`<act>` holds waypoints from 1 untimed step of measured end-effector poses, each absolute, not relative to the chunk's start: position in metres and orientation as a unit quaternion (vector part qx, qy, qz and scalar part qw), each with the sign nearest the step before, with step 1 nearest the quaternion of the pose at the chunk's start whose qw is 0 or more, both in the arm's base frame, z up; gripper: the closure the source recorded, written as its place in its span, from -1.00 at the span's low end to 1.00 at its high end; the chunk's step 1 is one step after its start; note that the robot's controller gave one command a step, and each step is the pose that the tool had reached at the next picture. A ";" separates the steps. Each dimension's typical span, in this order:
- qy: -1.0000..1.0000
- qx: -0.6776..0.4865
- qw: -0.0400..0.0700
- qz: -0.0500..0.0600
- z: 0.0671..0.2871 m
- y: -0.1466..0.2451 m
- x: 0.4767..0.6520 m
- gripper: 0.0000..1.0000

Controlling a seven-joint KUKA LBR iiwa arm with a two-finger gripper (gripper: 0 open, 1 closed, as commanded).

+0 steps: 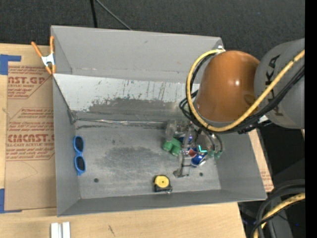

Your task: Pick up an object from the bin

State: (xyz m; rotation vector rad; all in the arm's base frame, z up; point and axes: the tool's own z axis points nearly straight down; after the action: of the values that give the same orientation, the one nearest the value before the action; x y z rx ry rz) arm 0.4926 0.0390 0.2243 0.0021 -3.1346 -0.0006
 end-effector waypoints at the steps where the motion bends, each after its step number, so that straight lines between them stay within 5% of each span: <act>1: -0.998 0.069 -0.005 0.000 0.069 -0.012 0.563 -1.00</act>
Offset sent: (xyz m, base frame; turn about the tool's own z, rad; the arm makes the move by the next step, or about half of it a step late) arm 0.0684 -0.0513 -0.1527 -0.1384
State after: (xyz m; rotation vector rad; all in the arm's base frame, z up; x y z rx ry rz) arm 0.5635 -0.0124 0.0694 0.2185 -3.1431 -0.0008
